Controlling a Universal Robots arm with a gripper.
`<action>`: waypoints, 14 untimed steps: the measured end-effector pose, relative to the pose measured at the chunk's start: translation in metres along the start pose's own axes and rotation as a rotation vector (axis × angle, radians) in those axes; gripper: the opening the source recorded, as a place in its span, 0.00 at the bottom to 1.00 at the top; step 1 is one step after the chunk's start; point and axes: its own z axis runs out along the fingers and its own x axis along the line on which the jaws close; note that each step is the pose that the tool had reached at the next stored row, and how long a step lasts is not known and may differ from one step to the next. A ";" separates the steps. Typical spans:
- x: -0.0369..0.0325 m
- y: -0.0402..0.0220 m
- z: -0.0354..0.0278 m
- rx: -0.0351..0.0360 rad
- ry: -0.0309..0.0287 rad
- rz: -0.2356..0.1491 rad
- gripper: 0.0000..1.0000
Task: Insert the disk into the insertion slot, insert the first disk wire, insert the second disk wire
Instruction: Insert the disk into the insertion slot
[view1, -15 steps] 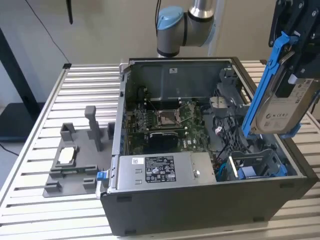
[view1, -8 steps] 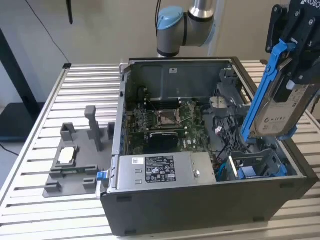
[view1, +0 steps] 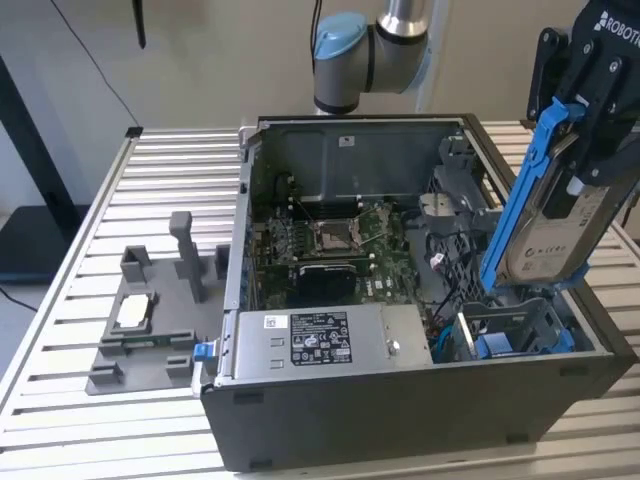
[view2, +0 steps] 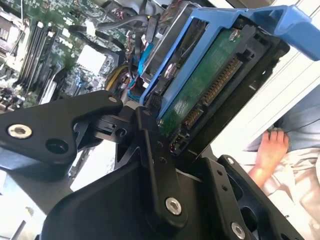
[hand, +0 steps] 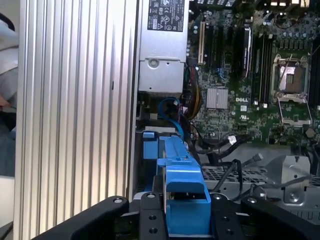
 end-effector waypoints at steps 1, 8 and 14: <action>0.0001 -0.0001 0.0018 -0.0001 0.0003 0.001 0.32; 0.0004 -0.0005 0.0123 -0.0001 0.0014 0.001 0.32; 0.0004 -0.0007 0.0173 -0.0002 0.0030 0.001 0.32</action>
